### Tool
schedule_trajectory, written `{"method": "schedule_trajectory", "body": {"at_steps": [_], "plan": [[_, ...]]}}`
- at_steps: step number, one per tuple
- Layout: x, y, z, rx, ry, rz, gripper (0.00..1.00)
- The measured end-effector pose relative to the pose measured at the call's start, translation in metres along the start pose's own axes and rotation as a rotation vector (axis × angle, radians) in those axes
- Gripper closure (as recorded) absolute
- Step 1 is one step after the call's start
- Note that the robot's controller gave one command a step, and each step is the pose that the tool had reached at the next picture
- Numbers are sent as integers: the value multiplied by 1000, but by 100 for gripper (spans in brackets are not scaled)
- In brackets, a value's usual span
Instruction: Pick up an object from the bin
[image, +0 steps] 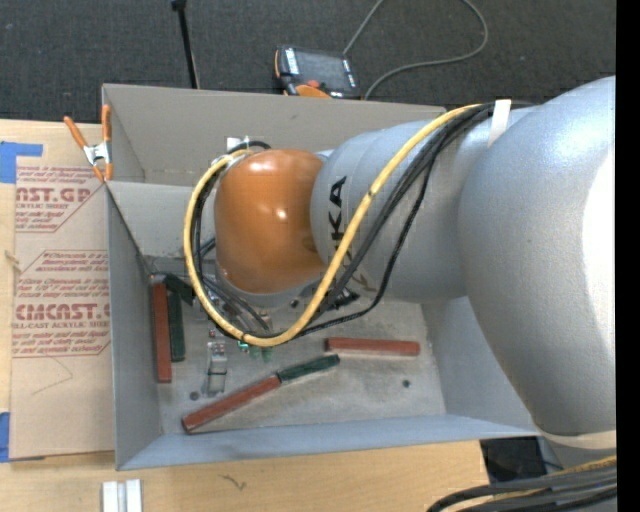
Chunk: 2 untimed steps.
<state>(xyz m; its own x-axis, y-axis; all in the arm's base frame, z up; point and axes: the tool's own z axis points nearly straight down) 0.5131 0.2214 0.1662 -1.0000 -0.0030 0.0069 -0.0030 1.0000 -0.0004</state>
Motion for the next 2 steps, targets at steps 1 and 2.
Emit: {"method": "schedule_trajectory", "body": {"at_steps": [1,2], "plan": [[12,-75,101,4,1,-88,0],[11,-71,97,-1,-6,-92,100]]}}
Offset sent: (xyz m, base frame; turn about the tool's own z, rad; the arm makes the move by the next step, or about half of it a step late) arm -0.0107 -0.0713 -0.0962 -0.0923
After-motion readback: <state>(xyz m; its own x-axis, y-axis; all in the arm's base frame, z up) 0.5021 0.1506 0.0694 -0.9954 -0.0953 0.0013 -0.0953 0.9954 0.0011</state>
